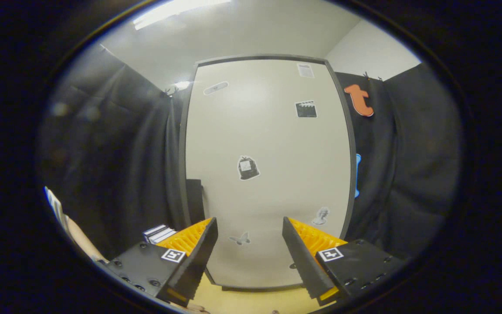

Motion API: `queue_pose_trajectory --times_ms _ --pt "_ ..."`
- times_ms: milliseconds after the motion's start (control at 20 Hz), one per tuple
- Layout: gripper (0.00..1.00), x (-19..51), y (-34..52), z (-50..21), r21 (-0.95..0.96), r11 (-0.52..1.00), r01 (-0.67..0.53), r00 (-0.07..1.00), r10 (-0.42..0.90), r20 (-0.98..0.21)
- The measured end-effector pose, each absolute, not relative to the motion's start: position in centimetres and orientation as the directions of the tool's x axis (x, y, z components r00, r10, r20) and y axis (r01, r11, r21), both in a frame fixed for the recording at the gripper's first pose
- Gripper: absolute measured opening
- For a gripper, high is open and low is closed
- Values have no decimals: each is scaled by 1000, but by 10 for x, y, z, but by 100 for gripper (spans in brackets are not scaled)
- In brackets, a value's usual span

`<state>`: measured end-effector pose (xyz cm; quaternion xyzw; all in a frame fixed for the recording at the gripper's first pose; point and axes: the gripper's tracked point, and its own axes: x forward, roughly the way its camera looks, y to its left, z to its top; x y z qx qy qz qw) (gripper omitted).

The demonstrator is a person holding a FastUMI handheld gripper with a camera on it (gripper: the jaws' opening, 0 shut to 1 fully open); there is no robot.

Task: Open the shoe cabinet door, grab the shoes and put them into the shoe cabinet, then close the shoe cabinet door.

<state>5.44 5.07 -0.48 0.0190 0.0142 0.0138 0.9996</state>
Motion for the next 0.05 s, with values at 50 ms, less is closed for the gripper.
queue_pose_trajectory --times_ms 50 --pt "94 51 51 -4 36 999 -35 999 35 -25"
